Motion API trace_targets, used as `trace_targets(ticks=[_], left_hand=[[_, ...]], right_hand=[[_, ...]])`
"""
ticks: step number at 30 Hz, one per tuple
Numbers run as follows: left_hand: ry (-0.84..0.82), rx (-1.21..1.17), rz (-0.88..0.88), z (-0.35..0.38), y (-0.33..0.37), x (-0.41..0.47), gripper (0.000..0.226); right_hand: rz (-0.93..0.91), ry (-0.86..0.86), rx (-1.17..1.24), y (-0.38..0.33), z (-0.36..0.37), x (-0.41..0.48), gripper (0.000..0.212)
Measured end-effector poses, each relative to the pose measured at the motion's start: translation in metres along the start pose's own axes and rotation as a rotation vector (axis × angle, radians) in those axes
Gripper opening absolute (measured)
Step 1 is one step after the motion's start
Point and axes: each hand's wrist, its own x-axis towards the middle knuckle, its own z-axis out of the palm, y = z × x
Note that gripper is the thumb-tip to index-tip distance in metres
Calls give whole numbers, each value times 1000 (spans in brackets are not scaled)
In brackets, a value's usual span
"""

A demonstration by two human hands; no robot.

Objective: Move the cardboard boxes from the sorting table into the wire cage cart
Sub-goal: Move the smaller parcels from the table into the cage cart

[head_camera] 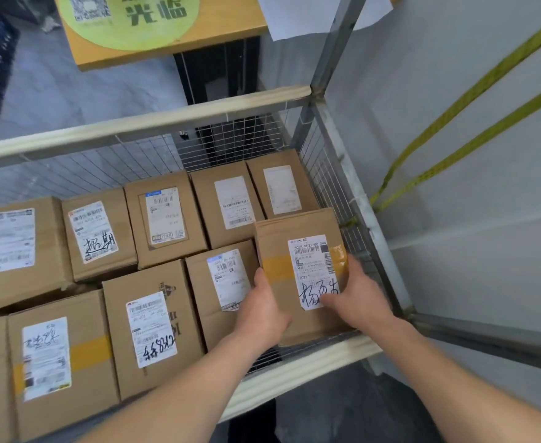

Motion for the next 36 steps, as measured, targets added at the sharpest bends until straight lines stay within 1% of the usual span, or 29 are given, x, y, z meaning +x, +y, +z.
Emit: trace_targets(ticks=[2,6,10,15,19,26,29,33,35,36], left_hand=[[-4,-17,10,4,0,4,89],[-26,-48,36,10,6,13,86],[-31,-45,8,14,4,17,83],[-36,-16,6,14,-3,24,80],[-35,9,1,19,-12,34,70],[-91,111,-18,28,-29,57,64],[-140,148,-24,31,-32,67,65],[-199,202,-36,33,-30,79,71],[-223,231,-43,34,-28,82,77],[-230,240,-42,35,-27,82,79]], right_hand=[[-2,4,12,4,0,4,82],[-10,36,5,8,-7,16,79],[-30,48,-3,10,-6,17,80],[-29,-2,-6,7,2,24,77],[-25,-23,-20,7,12,40,75],[8,-68,-63,11,35,75,61],[25,-50,-76,16,45,86,57],[56,-52,-80,20,51,97,59],[79,-84,-86,19,50,100,63],[84,-111,-90,17,50,100,69]])
